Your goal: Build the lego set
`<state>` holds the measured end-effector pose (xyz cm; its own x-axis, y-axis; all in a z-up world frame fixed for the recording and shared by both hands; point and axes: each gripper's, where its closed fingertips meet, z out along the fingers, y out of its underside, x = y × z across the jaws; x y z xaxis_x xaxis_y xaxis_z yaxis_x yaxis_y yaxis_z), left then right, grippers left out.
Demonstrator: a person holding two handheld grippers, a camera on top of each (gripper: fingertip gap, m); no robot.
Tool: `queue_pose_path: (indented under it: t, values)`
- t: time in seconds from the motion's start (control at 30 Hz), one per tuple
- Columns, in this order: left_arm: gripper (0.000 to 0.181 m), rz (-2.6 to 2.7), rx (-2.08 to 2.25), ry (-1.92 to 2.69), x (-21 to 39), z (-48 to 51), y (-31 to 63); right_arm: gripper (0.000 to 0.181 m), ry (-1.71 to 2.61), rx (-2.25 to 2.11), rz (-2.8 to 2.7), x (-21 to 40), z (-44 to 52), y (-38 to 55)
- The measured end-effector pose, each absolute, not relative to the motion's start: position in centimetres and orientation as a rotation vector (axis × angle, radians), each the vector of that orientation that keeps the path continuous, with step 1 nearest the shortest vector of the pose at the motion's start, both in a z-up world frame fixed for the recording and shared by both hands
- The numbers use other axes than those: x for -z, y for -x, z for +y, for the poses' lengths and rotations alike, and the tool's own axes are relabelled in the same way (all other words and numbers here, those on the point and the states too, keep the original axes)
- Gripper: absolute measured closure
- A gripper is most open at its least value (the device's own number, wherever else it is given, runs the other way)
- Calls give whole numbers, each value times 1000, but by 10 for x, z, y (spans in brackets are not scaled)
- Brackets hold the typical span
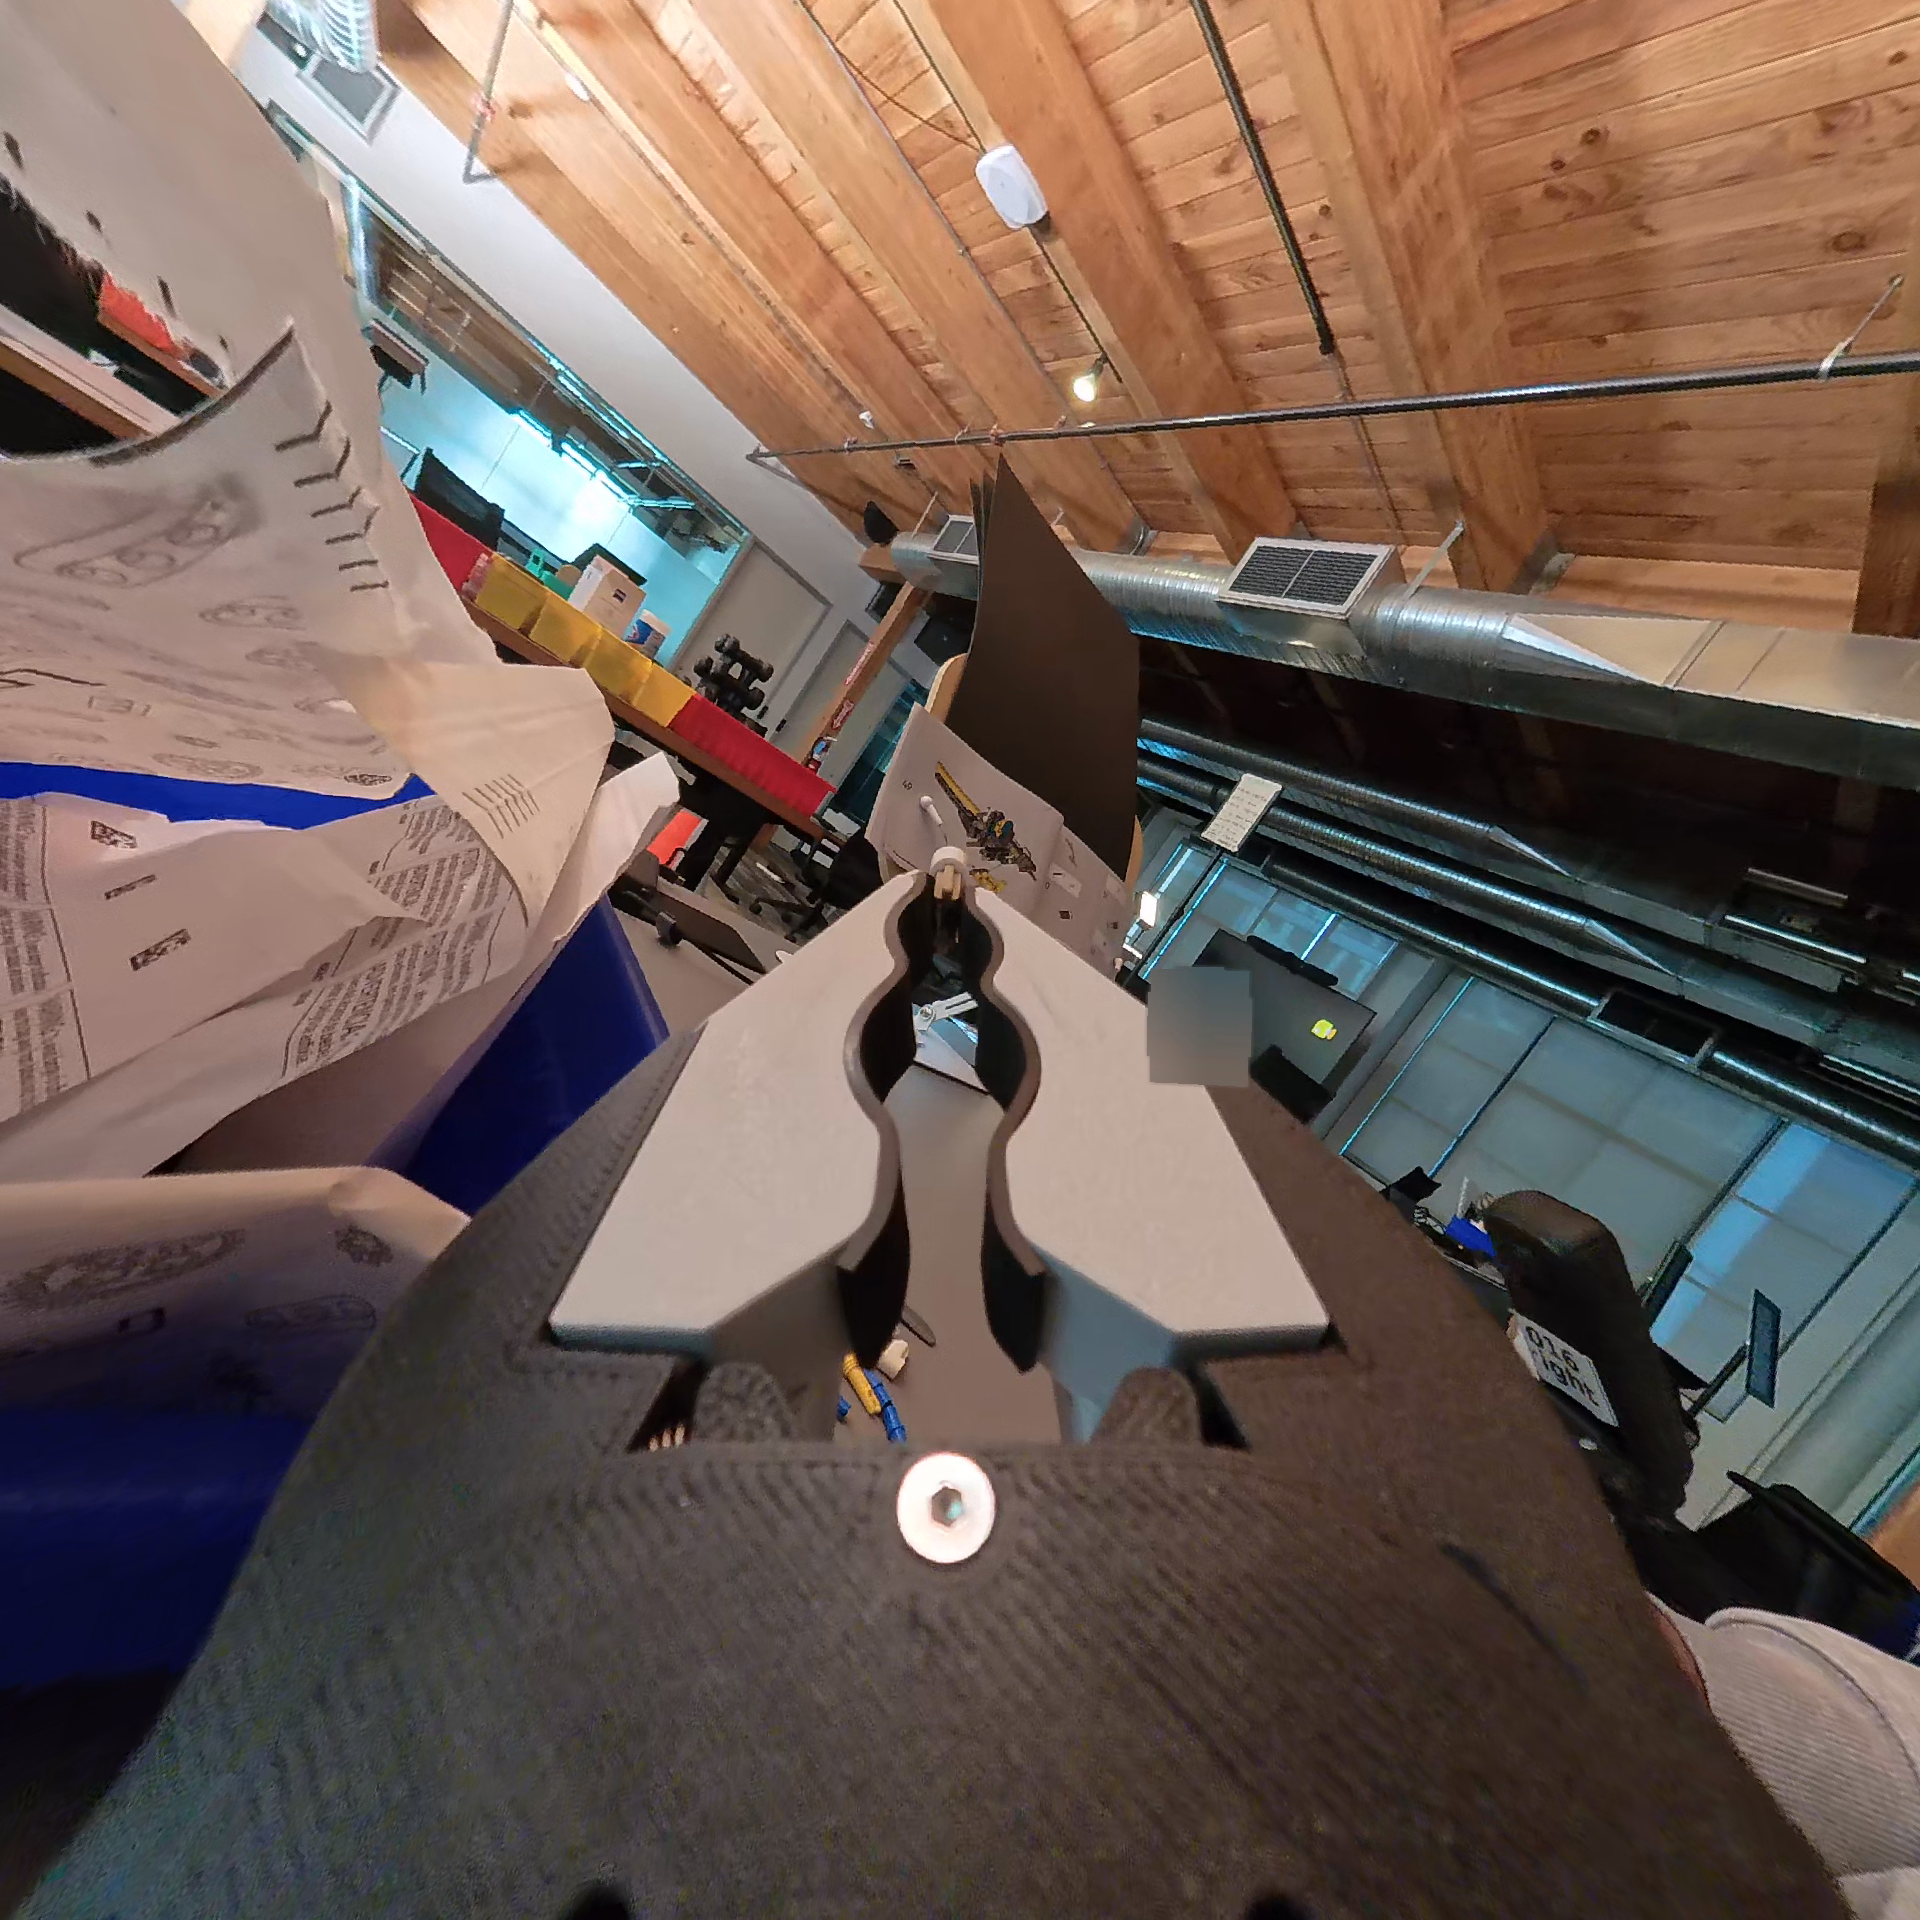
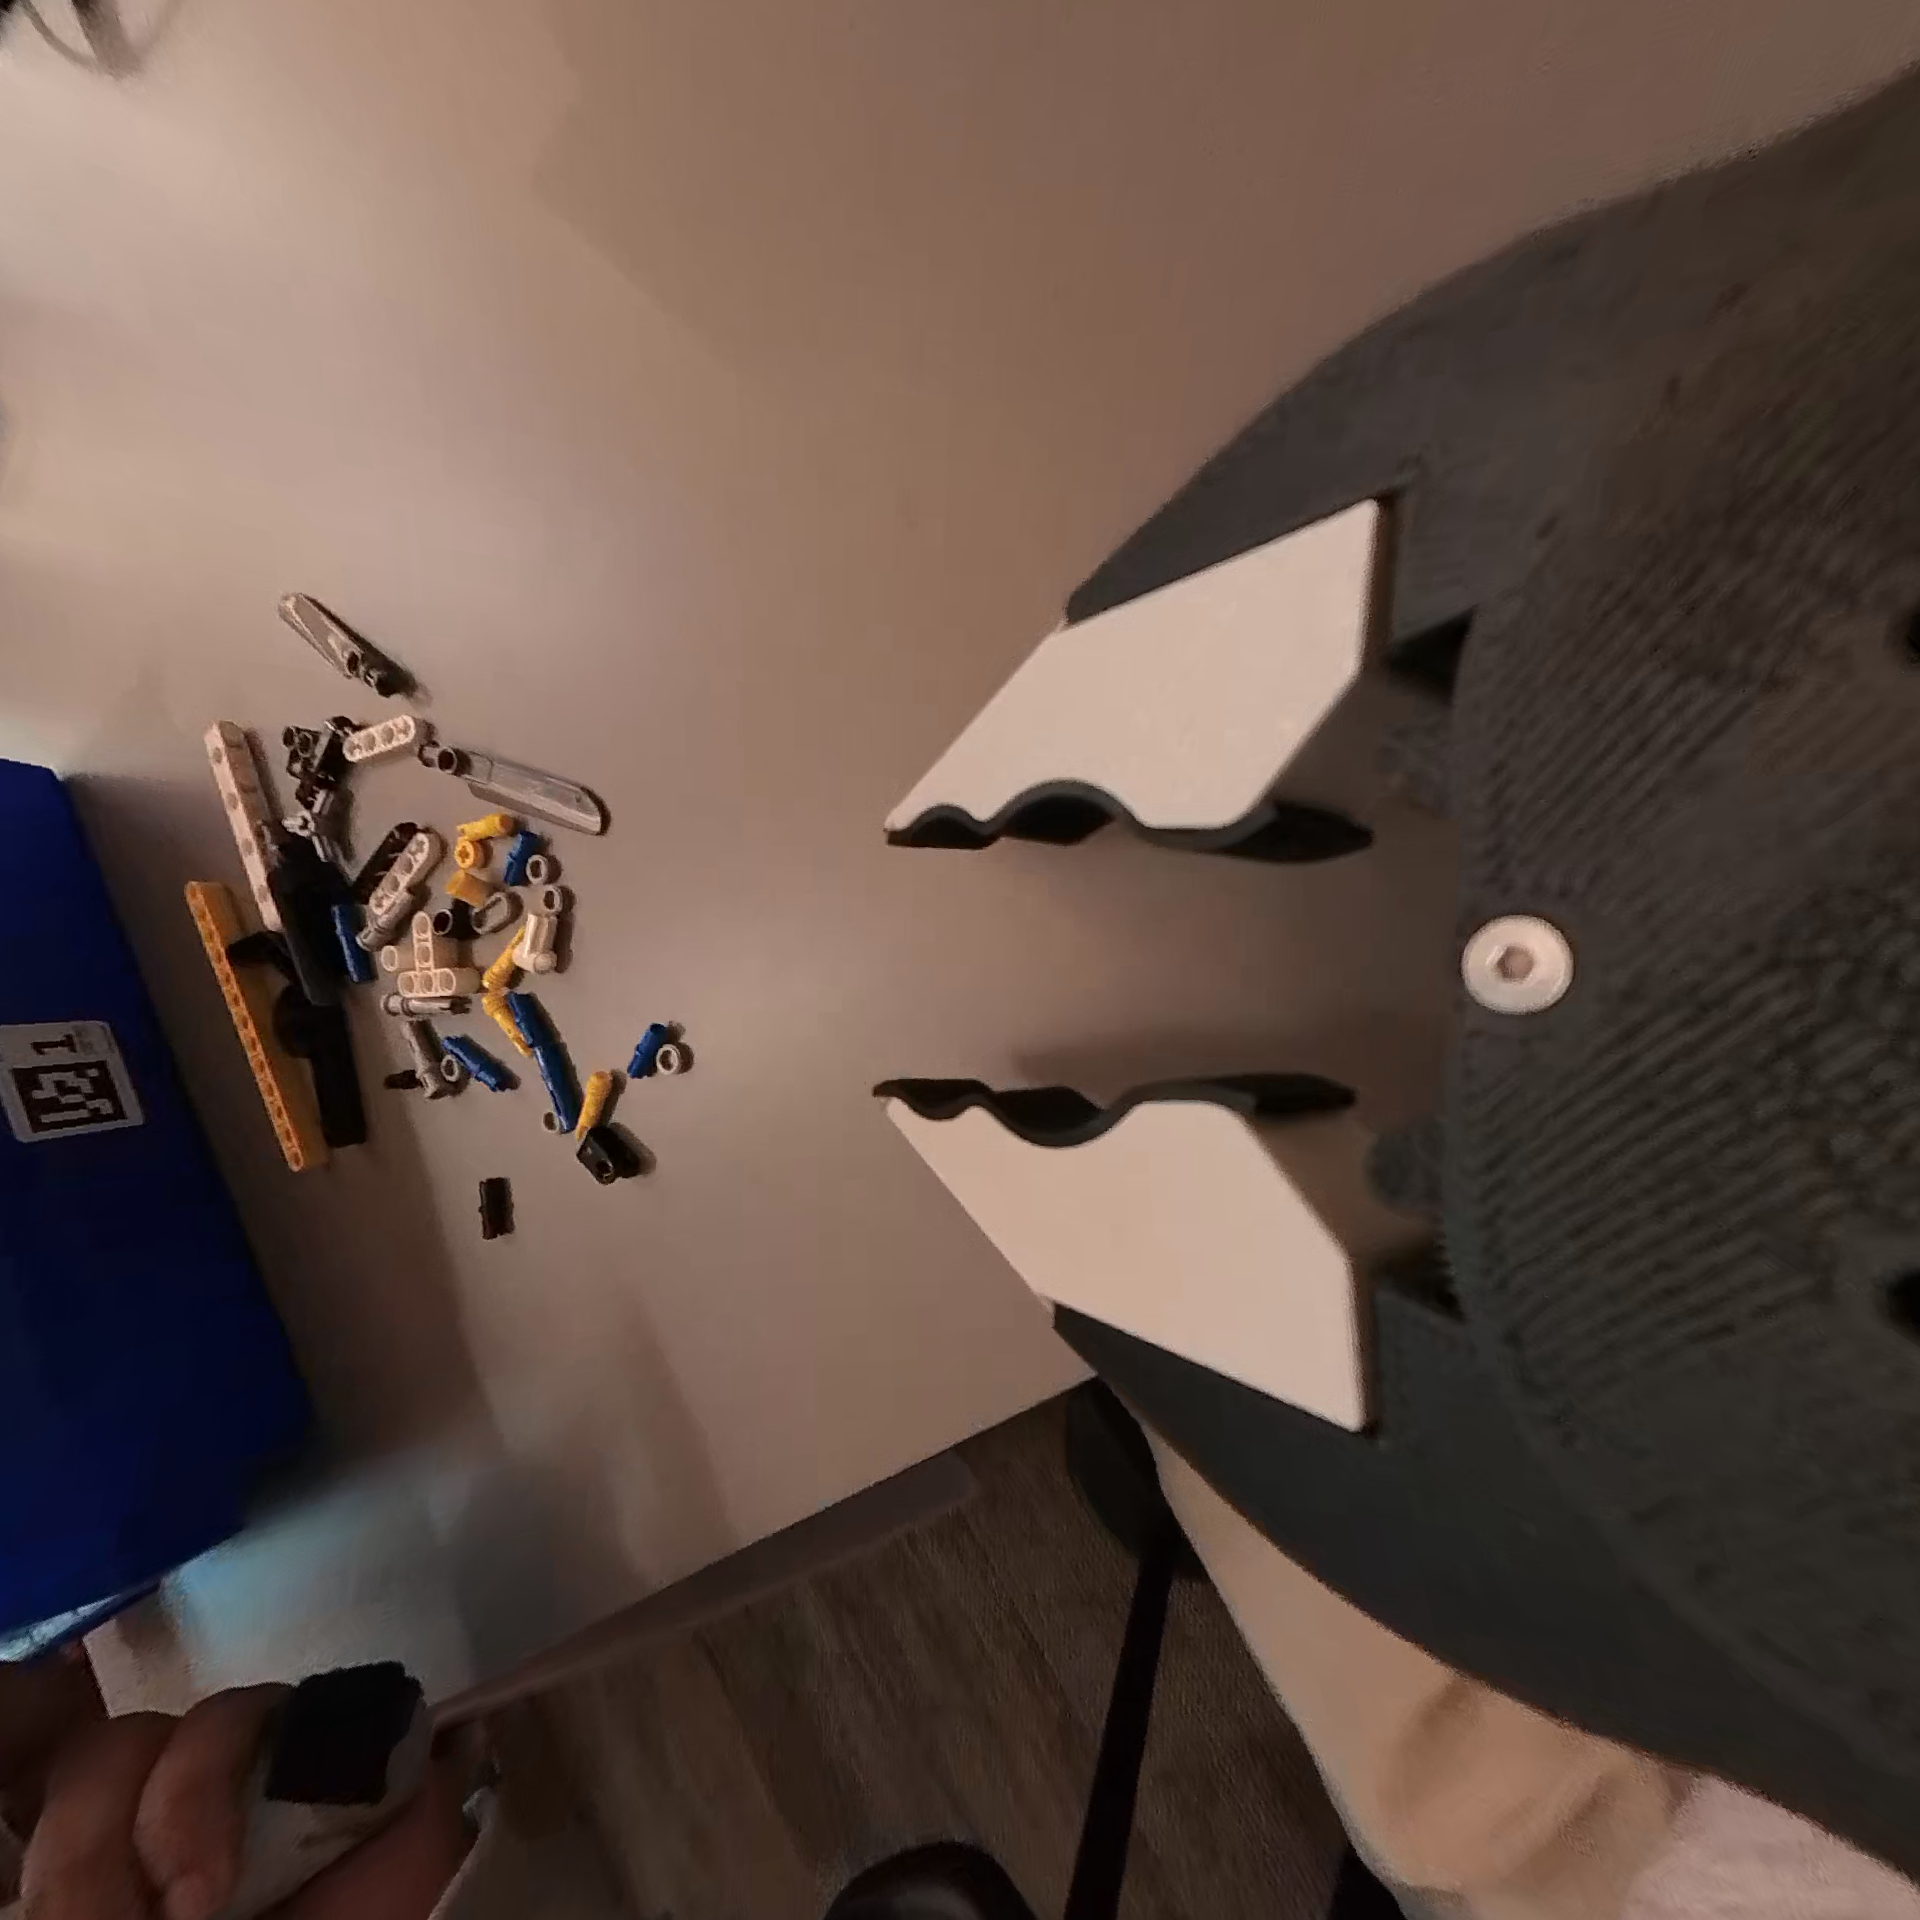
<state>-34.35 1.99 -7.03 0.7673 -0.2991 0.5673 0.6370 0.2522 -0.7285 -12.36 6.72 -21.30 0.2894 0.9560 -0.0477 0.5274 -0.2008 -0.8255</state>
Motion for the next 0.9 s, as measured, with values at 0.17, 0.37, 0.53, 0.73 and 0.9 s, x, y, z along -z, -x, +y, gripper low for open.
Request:
queue_pose_path:
  t: [0.17,0.37,0.53,0.73,0.9]
  values:
    - [181,-343,651,1160,72,22,341,138,1848,-784,-1345,214,65,124]
    - [181,-330,646,1177,73,25,335,139,1837,-802,-1383,215,60,126]
    - [181,-328,647,1179,73,25,334,140,1841,-819,-1410,217,57,127]
    - [181,-337,650,1172,73,25,337,141,1864,-840,-1429,220,55,128]
    - [181,-339,655,1169,73,25,337,141,1878,-848,-1435,221,54,128]
